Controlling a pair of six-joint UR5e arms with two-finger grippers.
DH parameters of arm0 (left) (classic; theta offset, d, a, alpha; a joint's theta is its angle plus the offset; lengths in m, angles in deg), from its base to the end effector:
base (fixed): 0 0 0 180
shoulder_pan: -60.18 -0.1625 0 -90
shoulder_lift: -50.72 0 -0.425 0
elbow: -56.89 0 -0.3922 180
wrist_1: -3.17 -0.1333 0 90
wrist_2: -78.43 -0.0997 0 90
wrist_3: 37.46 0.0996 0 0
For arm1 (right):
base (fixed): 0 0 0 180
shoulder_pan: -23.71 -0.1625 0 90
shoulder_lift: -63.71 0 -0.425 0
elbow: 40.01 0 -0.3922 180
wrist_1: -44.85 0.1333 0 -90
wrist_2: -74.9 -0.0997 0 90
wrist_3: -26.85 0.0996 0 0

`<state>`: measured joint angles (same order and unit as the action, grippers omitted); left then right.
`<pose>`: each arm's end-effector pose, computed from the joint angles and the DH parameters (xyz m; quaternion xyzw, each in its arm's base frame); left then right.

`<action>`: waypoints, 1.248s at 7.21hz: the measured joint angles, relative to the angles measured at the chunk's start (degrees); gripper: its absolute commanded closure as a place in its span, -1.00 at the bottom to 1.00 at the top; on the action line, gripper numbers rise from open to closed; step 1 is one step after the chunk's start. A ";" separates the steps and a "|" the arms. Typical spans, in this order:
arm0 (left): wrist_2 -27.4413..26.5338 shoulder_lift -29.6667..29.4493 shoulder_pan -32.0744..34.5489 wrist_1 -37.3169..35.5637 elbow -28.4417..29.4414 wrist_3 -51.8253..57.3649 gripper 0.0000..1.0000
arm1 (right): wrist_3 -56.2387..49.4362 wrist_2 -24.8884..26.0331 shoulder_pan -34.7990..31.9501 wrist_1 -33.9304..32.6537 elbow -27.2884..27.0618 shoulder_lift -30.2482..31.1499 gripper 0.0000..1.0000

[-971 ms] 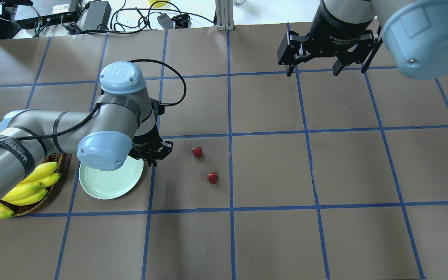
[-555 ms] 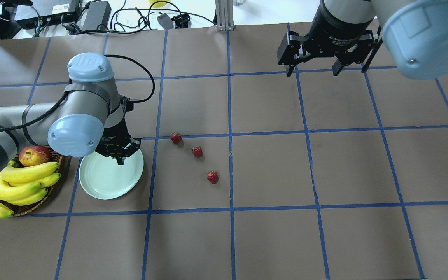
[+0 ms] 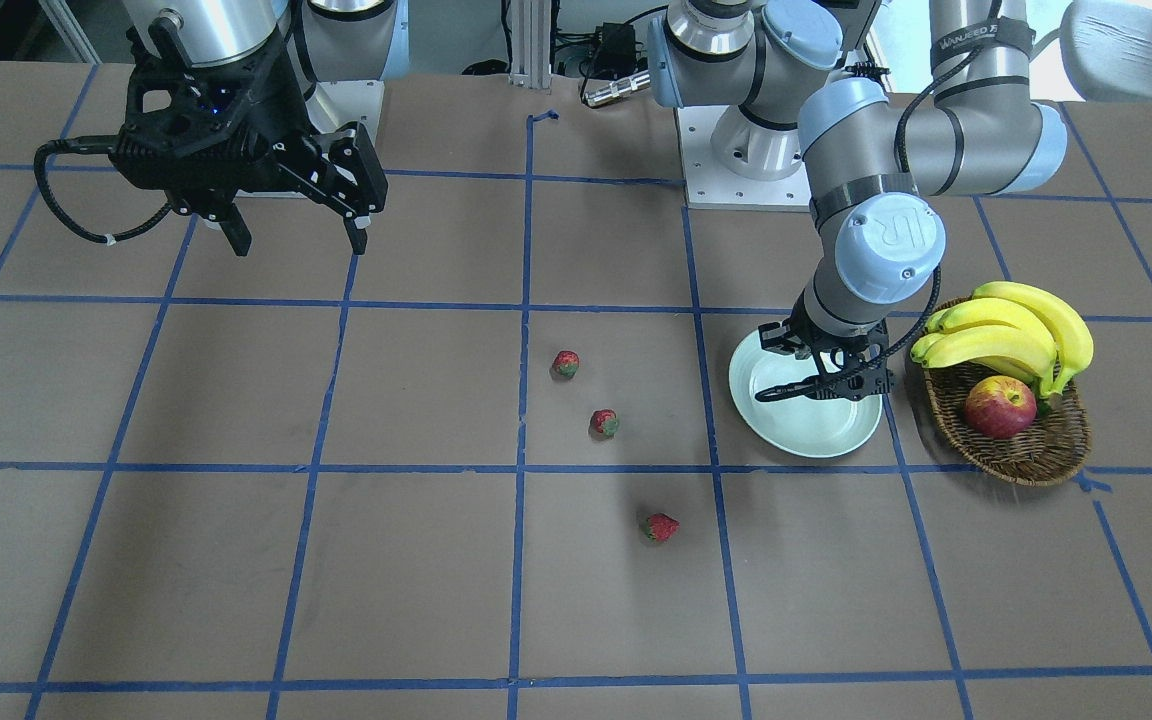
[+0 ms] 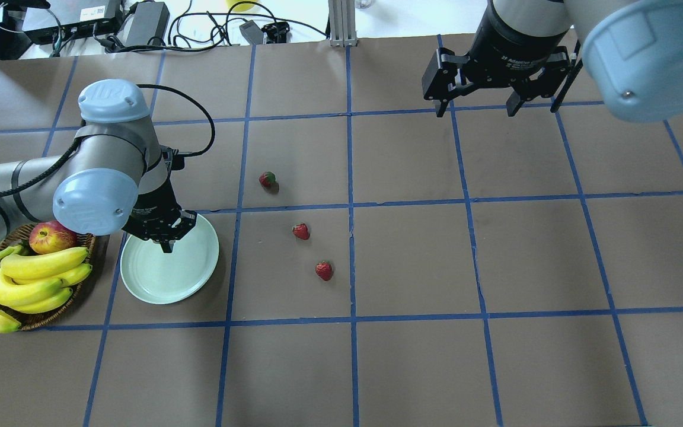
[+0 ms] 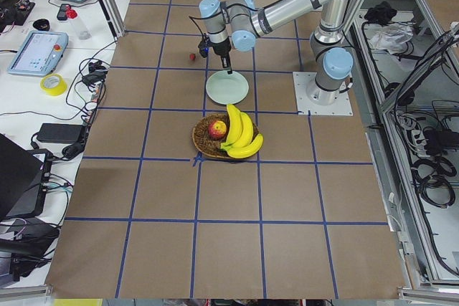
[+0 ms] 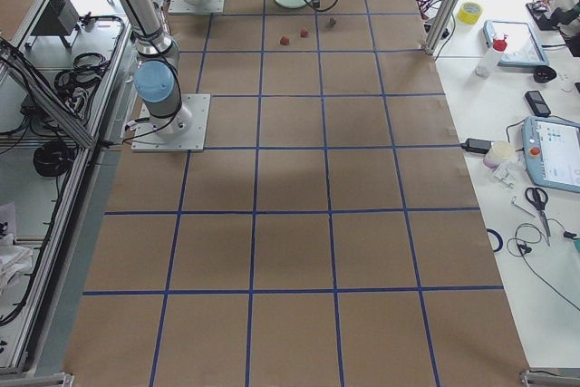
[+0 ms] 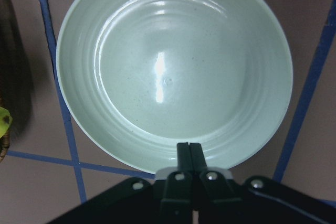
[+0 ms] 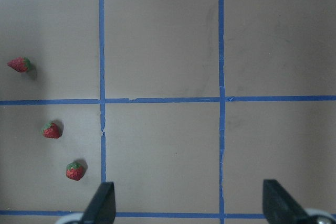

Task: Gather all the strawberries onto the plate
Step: 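Move the left gripper over the plate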

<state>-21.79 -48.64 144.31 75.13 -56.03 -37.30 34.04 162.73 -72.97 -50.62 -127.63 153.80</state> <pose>-0.0666 -0.4826 0.2529 -0.0382 0.9877 0.1279 0.0818 0.1947 -0.4843 0.5196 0.0031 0.9974 -0.0664 0.0271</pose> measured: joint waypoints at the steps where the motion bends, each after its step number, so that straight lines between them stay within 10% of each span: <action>1: 0.07 0.02 -0.02 0.01 -0.02 0.01 1.00 | 0.01 -0.02 0.00 -0.02 0.00 0.00 -1.00; 4: 0.13 0.02 -0.02 0.00 -0.01 0.02 1.00 | -0.01 -0.03 0.00 -0.02 0.00 0.00 -1.00; 7: 2.29 -0.90 0.31 -0.41 1.50 -0.73 -0.99 | -0.04 -0.03 0.00 0.01 0.00 0.00 -1.00; 9: 6.98 -1.65 0.46 -0.82 3.99 -1.79 -1.00 | -0.05 -0.05 0.00 0.02 0.00 0.05 -1.00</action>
<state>-14.81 -50.29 144.76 74.31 -52.04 -39.09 33.99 162.68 -72.97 -50.60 -127.64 153.86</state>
